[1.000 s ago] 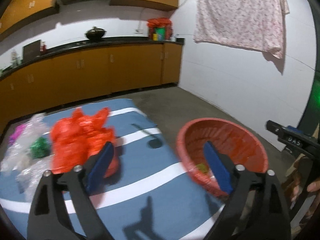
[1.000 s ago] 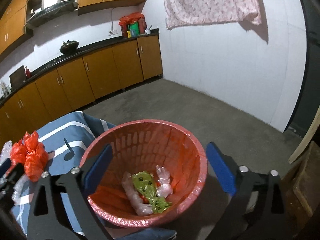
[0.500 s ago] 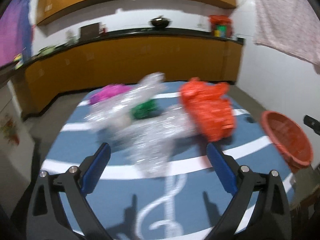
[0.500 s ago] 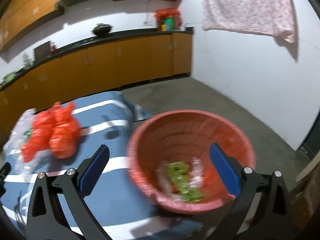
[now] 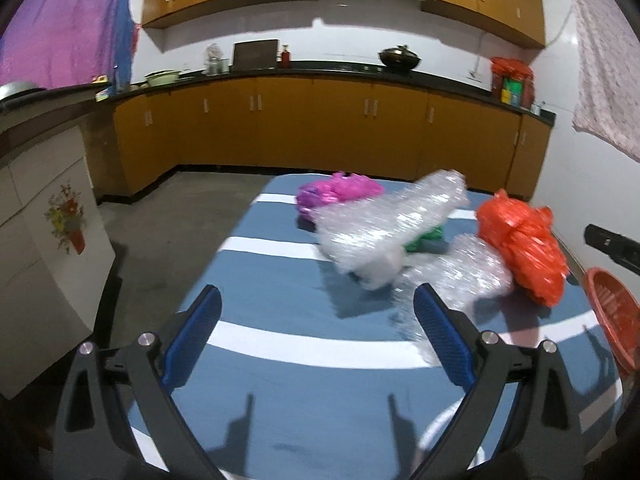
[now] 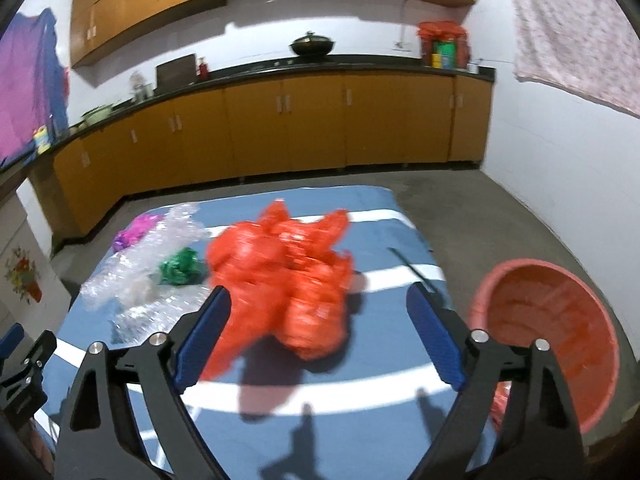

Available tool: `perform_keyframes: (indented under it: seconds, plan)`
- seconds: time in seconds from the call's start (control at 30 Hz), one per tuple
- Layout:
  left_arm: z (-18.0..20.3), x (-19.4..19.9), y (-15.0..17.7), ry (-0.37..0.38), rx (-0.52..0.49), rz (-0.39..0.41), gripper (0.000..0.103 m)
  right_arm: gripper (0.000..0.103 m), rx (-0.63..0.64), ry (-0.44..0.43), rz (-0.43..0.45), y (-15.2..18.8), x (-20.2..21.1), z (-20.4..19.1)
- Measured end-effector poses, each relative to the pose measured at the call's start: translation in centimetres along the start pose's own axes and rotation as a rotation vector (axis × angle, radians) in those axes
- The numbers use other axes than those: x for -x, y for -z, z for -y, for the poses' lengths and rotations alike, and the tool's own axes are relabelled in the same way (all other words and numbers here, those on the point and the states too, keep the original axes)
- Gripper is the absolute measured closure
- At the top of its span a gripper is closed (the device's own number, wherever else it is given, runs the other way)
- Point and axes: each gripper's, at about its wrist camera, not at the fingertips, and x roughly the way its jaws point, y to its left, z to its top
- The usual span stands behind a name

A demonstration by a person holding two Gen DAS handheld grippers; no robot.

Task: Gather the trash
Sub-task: 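Move both open grippers back over the trash pile on the table, then grasp a red plastic bag with the right gripper while the left reaches the bubble wrap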

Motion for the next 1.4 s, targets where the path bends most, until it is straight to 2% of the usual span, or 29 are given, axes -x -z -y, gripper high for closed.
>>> perform_keyframes:
  seconds: [0.23,0.47,0.5,0.63,0.73,0.83,1.13,1.4]
  plan:
    - [-2.7,-0.8,-0.4,-0.031,0.04,-0.003,0.008,0.017,0.031,0.003,-0.04,-1.4,-4.6,-2.7]
    - [-4.2,-2.0,-0.3,-0.037,0.062,-0.02,0.008,0.017,0.089,0.018,-0.09,-0.6,-6.4,-3.9]
    - [-4.1,-2.1,-0.4,-0.036,0.064,-0.021,0.008,0.021,0.106,0.017,-0.102,-0.4,-6.6,-4.1]
    - [-3.7,-2.3,-0.7,-0.025,0.063,-0.015,0.008,0.056,0.133,-0.003,-0.153,0.5,-7.0,-4.5]
    - [-3.2,-2.4,-1.1,-0.011,0.049,-0.001,0.008,0.069,0.119,-0.025,-0.141,0.6,-6.2,-4.3]
    - [-2.4,-2.3,-1.8,0.004,0.034,0.014,0.008,0.074,0.092,-0.059,-0.114,0.3,-5.0,-3.9]
    - [1.3,-2.5,-3.6,0.073,-0.039,0.046,0.008,0.074,0.025,-0.105,-0.013,-0.9,-0.3,-1.9]
    - [6.4,-5.4,-4.6,0.111,-0.147,0.017,0.011,0.074,-0.037,-0.009,-0.001,-0.2,1.7,3.0]
